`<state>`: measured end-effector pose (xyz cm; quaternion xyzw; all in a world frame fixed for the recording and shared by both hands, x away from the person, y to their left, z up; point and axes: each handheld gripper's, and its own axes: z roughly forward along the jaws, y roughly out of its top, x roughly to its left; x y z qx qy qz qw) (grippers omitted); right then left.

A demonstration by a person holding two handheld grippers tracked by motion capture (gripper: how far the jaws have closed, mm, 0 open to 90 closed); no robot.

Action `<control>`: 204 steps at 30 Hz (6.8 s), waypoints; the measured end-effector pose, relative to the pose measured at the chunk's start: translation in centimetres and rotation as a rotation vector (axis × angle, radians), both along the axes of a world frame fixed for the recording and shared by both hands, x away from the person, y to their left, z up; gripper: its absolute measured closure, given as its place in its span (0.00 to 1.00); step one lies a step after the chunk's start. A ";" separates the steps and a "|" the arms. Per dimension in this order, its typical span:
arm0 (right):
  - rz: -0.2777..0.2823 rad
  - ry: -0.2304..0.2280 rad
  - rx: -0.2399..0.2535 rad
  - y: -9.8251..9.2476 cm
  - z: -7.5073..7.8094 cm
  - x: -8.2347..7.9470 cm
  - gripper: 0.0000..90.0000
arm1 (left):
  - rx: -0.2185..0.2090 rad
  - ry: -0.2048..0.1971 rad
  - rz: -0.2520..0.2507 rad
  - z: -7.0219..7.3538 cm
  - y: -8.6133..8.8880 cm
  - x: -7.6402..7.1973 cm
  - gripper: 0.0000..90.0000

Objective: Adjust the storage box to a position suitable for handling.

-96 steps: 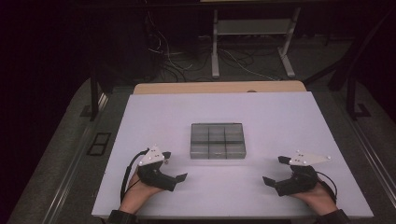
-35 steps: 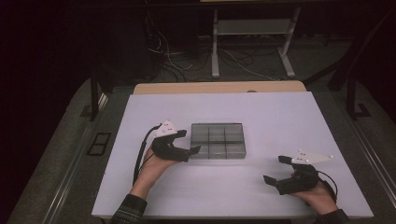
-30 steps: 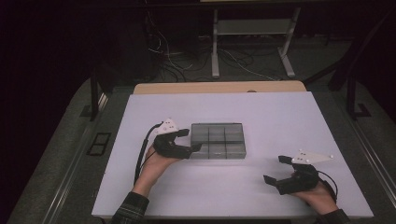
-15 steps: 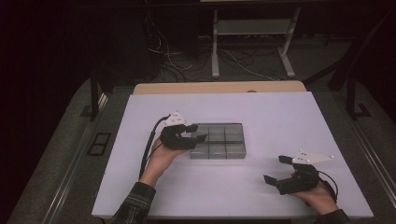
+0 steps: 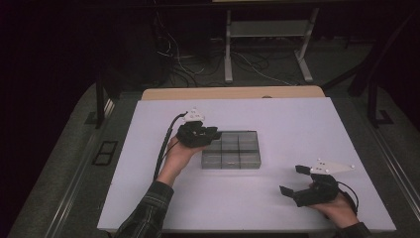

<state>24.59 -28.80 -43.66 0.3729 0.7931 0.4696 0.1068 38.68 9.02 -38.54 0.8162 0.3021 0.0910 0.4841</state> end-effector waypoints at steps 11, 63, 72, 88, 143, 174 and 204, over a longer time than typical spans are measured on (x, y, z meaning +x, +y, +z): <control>-0.001 -0.001 0.000 0.0 0.0 0.0 0.01 | 0.001 0.062 0.014 -0.2 -1.6 2.5 0.92; -0.001 -0.004 0.011 -0.1 0.1 0.0 0.01 | 0.315 0.174 0.043 -2.7 -7.5 7.2 0.98; -0.002 -0.006 0.009 -0.2 0.1 0.0 0.01 | 0.322 0.173 0.013 -2.7 -7.6 6.5 0.98; -0.002 -0.003 0.007 -0.1 0.0 0.0 0.01 | 0.331 0.180 -0.039 -2.6 -7.6 4.5 0.98; 0.020 -0.017 -0.024 -0.2 -0.4 0.7 0.01 | 0.137 0.093 -0.083 -1.1 -3.4 -2.4 0.67; 0.010 -0.020 -0.025 -0.3 -0.4 0.4 0.01 | 0.042 0.021 0.022 -3.5 5.3 -10.3 0.59; 0.003 -0.023 -0.025 -0.3 -0.3 0.4 0.01 | 0.163 0.100 -0.024 -5.4 4.5 -10.5 0.98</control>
